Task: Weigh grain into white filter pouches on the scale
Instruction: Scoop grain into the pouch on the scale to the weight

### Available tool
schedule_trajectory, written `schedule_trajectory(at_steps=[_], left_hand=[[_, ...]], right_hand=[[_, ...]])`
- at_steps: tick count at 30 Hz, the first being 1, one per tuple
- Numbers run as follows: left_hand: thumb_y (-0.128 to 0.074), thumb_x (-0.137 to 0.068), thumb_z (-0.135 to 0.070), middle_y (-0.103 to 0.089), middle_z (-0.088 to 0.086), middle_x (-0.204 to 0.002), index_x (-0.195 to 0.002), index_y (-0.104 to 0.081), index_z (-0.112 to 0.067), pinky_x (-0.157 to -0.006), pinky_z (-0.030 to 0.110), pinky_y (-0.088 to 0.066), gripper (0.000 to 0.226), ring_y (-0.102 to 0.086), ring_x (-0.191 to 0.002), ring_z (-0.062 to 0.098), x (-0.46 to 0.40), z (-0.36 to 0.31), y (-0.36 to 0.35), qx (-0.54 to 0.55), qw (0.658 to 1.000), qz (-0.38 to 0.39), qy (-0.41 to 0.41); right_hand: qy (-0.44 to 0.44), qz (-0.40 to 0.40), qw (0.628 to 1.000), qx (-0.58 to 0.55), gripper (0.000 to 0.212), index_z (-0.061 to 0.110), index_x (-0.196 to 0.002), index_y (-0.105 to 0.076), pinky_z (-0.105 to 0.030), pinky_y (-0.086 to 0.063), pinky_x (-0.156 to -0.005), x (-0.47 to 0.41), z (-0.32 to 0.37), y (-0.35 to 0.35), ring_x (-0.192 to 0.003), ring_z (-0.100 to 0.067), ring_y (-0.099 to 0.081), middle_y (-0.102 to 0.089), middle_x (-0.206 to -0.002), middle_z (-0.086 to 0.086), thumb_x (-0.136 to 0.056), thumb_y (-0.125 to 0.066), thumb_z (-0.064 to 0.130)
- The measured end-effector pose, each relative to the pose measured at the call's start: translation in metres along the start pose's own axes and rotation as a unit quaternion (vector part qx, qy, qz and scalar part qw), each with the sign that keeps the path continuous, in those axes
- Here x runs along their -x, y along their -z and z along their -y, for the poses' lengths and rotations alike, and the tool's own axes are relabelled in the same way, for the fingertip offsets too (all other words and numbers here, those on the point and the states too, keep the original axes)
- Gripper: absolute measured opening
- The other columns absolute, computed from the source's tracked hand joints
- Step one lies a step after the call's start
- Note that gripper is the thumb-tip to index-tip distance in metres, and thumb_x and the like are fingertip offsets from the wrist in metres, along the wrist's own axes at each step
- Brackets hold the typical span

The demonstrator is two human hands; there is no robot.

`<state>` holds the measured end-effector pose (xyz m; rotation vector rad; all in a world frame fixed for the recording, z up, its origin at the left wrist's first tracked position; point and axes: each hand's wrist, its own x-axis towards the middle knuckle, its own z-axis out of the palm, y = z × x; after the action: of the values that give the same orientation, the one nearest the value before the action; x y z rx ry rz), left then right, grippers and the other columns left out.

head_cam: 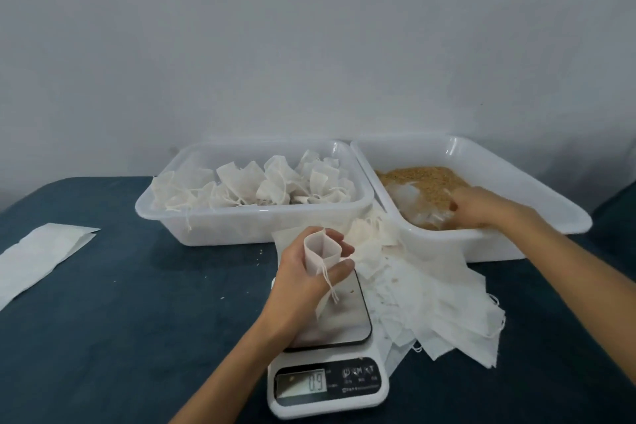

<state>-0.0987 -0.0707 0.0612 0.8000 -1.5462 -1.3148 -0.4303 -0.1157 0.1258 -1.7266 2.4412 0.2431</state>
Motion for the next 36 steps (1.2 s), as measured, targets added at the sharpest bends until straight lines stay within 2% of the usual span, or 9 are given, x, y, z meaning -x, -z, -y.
schedule_trajectory(at_steps=[3,7,10,12,18,23,26,30,36], left_hand=[[-0.078,-0.090,-0.001,-0.077,0.002,-0.104,-0.109,-0.067,-0.013,-0.075,0.021,-0.057,0.025,-0.072,-0.100,0.024,-0.001,0.001,0.000,0.004,1.000,-0.005,0.003],[-0.078,-0.089,0.000,-0.078,0.002,-0.104,-0.109,-0.068,-0.012,-0.080,0.023,-0.057,0.026,-0.073,-0.100,0.022,-0.001,0.002,0.000,0.001,1.000,-0.007,0.003],[-0.078,-0.089,0.000,-0.078,0.003,-0.104,-0.110,-0.068,-0.010,-0.082,0.025,-0.058,0.025,-0.073,-0.100,0.019,-0.002,0.002,0.002,0.006,1.000,-0.011,-0.001],[-0.078,-0.089,0.000,-0.078,0.004,-0.104,-0.110,-0.069,-0.010,-0.083,0.026,-0.058,0.025,-0.073,-0.100,0.019,-0.002,0.002,0.004,0.014,1.000,-0.012,-0.006],[-0.081,-0.084,-0.012,-0.078,0.004,-0.105,-0.110,-0.069,-0.012,-0.085,0.025,-0.059,0.028,-0.074,-0.102,0.019,-0.001,0.002,0.003,0.014,1.000,-0.010,-0.010],[-0.079,-0.081,-0.015,-0.077,0.005,-0.104,-0.109,-0.069,-0.009,-0.085,0.023,-0.057,0.030,-0.073,-0.102,0.019,0.000,0.001,0.004,0.026,0.999,-0.015,-0.011],[-0.078,-0.078,-0.018,-0.078,0.006,-0.104,-0.108,-0.069,-0.009,-0.085,0.022,-0.057,0.033,-0.073,-0.103,0.017,0.000,0.002,0.005,0.025,1.000,-0.015,-0.011],[-0.079,-0.078,-0.019,-0.078,0.006,-0.105,-0.109,-0.069,-0.009,-0.085,0.019,-0.056,0.034,-0.073,-0.108,0.017,-0.001,0.002,0.007,0.032,0.999,-0.015,-0.009],[-0.079,-0.077,-0.020,-0.078,0.004,-0.103,-0.107,-0.070,-0.013,-0.083,0.021,-0.056,0.032,-0.073,-0.100,0.016,-0.001,0.002,0.009,0.029,0.999,-0.024,-0.006]], right_hand=[[0.004,0.022,0.999,0.029,0.020,0.008,-0.089,-0.067,-0.030,-0.042,-0.068,-0.019,-0.009,-0.015,-0.075,-0.020,-0.056,-0.068,-0.101,-0.003,-0.094,-0.065,0.027],[0.001,-0.001,1.000,0.013,0.019,0.012,-0.080,-0.062,-0.030,-0.043,-0.061,-0.023,-0.015,-0.007,-0.068,-0.017,-0.056,-0.066,-0.084,-0.003,-0.090,-0.069,0.026],[-0.024,-0.046,0.999,0.014,0.013,0.018,-0.090,-0.050,-0.028,-0.050,-0.061,-0.018,-0.030,0.009,-0.071,-0.017,-0.061,-0.058,-0.082,-0.001,-0.096,-0.061,0.020],[-0.065,-0.072,0.995,0.020,0.007,0.012,-0.096,-0.053,-0.031,-0.056,-0.062,-0.012,-0.043,0.018,-0.072,-0.019,-0.066,-0.061,-0.087,-0.005,-0.097,-0.059,0.016],[-0.143,-0.131,0.979,0.070,0.007,0.009,-0.092,-0.059,-0.031,-0.056,-0.061,0.007,-0.068,0.048,-0.071,-0.022,-0.069,-0.065,-0.084,-0.007,-0.089,-0.065,0.012],[-0.172,-0.111,0.973,0.105,0.013,0.011,-0.080,-0.055,-0.028,-0.045,-0.059,-0.004,-0.059,0.050,-0.072,-0.021,-0.061,-0.060,-0.082,-0.005,-0.087,-0.066,0.008],[-0.166,-0.133,0.973,0.090,0.021,0.012,-0.074,-0.048,-0.027,-0.038,-0.055,-0.026,-0.053,0.042,-0.066,-0.018,-0.051,-0.053,-0.078,-0.004,-0.089,-0.062,0.006],[-0.136,-0.154,0.977,0.059,0.026,0.012,-0.071,-0.045,-0.029,-0.042,-0.061,-0.058,-0.046,0.032,-0.073,-0.022,-0.054,-0.049,-0.077,-0.004,-0.092,-0.061,0.008],[-0.099,-0.129,0.986,-0.032,0.017,0.007,-0.086,-0.053,-0.033,-0.045,-0.063,-0.088,-0.040,0.016,-0.071,-0.023,-0.058,-0.056,-0.077,-0.007,-0.095,-0.062,0.019]])
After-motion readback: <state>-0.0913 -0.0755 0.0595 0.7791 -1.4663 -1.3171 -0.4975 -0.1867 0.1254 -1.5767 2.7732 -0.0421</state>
